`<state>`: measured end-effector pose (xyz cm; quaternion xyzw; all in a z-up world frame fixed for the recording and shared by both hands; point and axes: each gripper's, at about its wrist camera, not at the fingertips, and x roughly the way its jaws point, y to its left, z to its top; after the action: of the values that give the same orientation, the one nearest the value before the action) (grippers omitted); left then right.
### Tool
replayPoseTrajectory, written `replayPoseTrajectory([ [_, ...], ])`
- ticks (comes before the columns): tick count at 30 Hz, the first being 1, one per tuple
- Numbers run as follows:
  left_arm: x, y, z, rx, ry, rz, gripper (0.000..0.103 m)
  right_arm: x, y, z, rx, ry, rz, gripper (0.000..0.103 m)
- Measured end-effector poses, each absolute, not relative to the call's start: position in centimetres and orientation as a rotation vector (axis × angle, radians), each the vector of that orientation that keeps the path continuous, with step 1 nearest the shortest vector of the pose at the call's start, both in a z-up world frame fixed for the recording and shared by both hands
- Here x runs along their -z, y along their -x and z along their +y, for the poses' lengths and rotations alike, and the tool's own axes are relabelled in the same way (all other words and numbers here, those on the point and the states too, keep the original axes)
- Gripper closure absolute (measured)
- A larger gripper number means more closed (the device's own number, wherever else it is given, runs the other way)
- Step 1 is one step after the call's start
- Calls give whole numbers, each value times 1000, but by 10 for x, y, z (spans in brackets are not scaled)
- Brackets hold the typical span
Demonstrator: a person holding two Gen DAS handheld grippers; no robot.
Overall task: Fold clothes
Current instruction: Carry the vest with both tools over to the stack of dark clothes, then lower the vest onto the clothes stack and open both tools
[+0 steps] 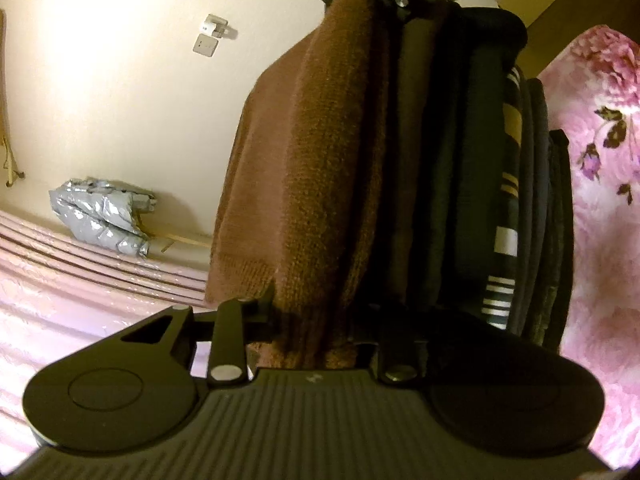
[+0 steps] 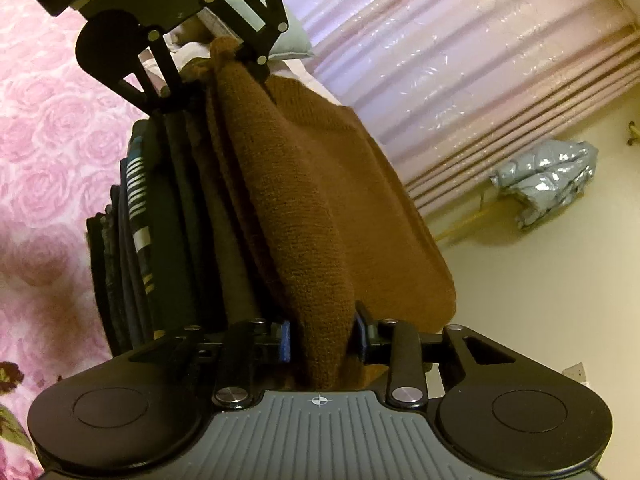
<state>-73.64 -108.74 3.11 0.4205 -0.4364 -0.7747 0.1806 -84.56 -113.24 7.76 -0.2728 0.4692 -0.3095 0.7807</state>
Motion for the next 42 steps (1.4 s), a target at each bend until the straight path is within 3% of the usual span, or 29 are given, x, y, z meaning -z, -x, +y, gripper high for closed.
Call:
replayPoseTrajectory([
  [3, -39, 734, -1082, 2177, -1191, -1218, 71, -80, 842, -1135, 678, 608, 1026, 69],
  [6, -47, 733, -1087, 2167, -1189, -1185, 63, -83, 839, -1138, 712, 622, 1033, 57],
  [16, -73, 711, -1092, 2218, -1136, -1039, 53, -90, 844, -1144, 770, 574, 1040, 55],
  [24, -98, 688, -1082, 2283, -995, -925, 53, -93, 849, -1123, 782, 545, 1032, 55],
  [29, -126, 680, -1088, 2306, -838, -849, 53, -119, 853, -1103, 787, 492, 927, 55],
  [35, -131, 718, -1125, 2296, -954, -649, 53, -154, 849, -1149, 881, 245, 755, 55],
  [42, -103, 725, -1131, 2291, -1074, -413, 58, -118, 845, -1177, 865, 92, 833, 56],
])
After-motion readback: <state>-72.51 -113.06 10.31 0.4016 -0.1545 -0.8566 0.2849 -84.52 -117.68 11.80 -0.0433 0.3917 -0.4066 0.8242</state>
